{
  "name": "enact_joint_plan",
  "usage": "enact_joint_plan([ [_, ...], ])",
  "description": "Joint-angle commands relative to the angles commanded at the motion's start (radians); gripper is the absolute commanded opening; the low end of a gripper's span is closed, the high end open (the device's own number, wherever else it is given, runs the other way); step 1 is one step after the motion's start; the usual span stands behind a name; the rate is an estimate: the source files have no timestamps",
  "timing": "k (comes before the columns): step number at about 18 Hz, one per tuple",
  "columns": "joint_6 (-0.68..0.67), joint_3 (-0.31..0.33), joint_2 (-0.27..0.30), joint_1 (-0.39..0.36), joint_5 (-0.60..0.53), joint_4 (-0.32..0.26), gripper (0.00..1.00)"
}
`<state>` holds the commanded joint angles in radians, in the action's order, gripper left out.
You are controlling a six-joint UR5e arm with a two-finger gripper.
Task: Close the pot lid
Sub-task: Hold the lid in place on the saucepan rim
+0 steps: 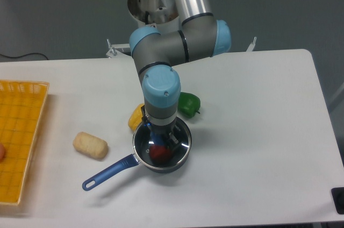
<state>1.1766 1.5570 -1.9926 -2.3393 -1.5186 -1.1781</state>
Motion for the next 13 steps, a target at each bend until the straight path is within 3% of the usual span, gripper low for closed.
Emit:
enact_joint_plan([
  [13,0.012,0.008,0.02,-0.006,-0.003,-0.006,0.33],
])
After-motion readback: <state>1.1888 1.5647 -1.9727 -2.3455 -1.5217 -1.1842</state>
